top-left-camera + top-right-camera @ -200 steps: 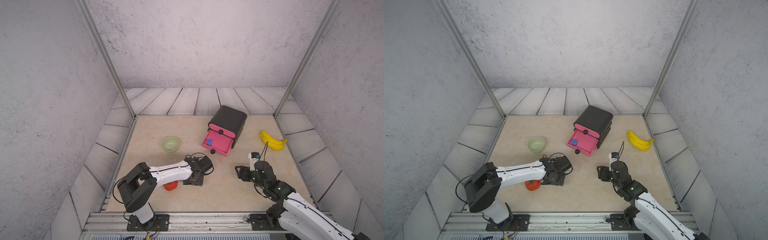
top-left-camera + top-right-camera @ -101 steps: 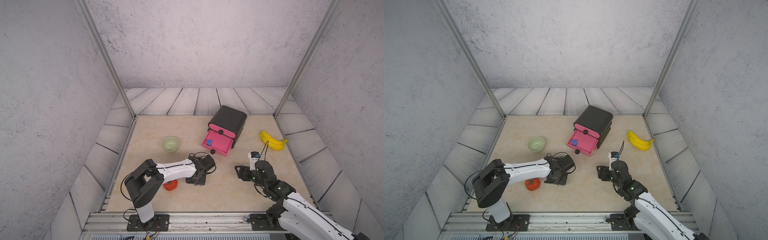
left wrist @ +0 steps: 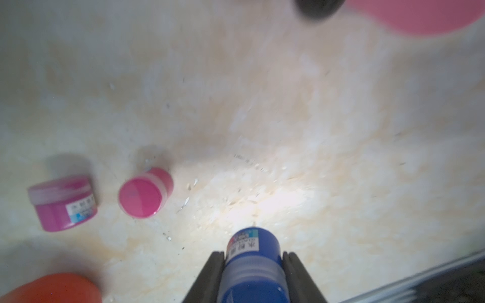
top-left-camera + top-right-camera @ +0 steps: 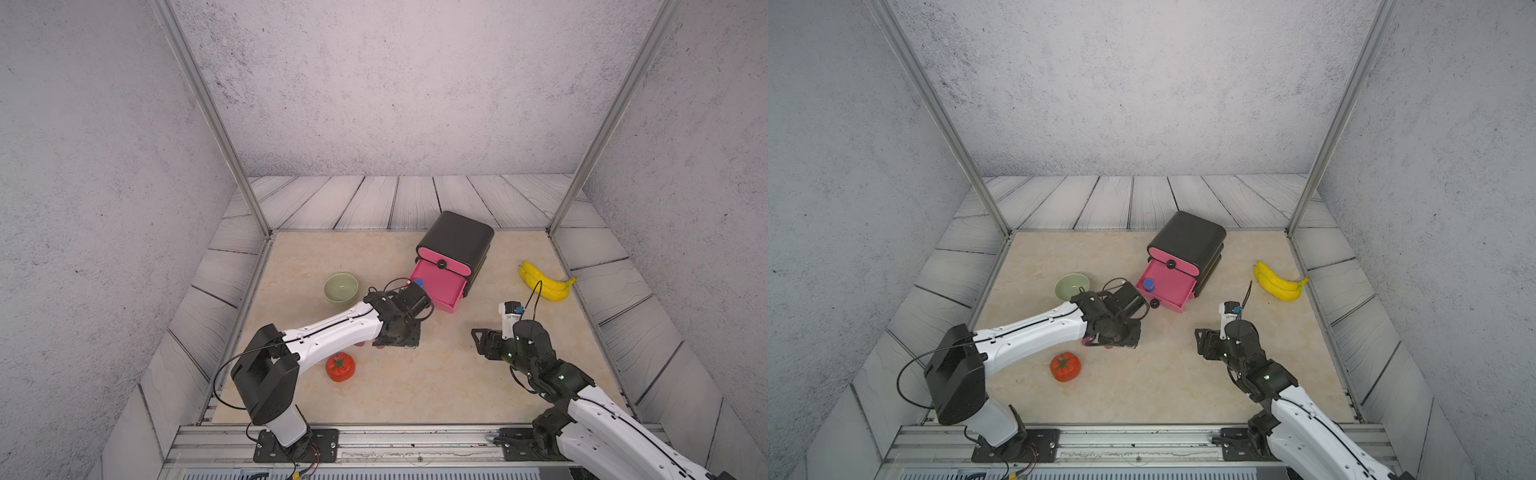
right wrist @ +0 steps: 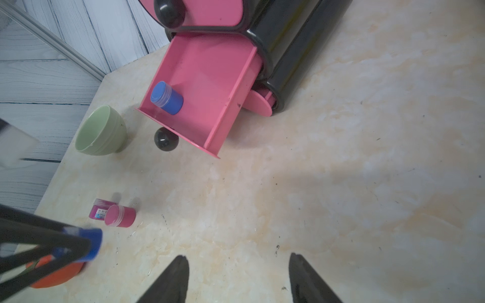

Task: Put the paint cans in the drawer according to color
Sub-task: Pick up the paint can at the center of the board, then place the paint can in the drawer.

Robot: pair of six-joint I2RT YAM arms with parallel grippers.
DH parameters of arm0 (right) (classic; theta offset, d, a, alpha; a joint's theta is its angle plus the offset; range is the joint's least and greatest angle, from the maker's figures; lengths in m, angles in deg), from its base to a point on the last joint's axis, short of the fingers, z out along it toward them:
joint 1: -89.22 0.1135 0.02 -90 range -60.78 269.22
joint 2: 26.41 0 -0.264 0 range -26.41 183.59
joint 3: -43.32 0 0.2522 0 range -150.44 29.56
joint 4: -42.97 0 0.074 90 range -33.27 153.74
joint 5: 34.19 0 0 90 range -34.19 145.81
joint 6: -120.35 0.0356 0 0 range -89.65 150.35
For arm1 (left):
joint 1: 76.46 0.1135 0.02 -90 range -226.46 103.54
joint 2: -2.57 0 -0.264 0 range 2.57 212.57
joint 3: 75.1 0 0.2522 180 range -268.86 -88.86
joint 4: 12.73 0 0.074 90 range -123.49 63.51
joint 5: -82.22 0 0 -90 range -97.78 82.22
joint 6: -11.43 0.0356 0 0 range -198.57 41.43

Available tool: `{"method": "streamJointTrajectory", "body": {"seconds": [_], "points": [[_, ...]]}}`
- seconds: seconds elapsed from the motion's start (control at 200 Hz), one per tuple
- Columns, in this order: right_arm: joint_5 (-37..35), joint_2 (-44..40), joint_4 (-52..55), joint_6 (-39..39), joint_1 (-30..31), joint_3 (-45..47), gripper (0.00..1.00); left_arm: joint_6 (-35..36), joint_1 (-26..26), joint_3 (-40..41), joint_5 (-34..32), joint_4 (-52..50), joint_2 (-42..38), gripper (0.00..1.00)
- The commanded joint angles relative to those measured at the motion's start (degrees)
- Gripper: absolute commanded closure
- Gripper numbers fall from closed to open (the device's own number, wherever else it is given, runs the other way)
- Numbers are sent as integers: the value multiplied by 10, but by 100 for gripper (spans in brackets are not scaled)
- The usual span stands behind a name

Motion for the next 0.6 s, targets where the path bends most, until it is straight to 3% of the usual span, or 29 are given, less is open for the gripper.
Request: {"method": "streamJointTrajectory", "body": {"seconds": [0.0,0.155,0.345,0.595], "points": [[-16,-24,4,-1,-5,-6,35,29,23,-74,7,17,10,73],[-24,-43,24,-9,-10,-9,35,55,38,-164,25,28,80,73],[-28,-49,32,-17,-12,-11,35,85,37,-270,2,47,178,73],[-27,-44,44,-27,-14,-17,35,121,34,-409,-27,-9,300,71]]}}
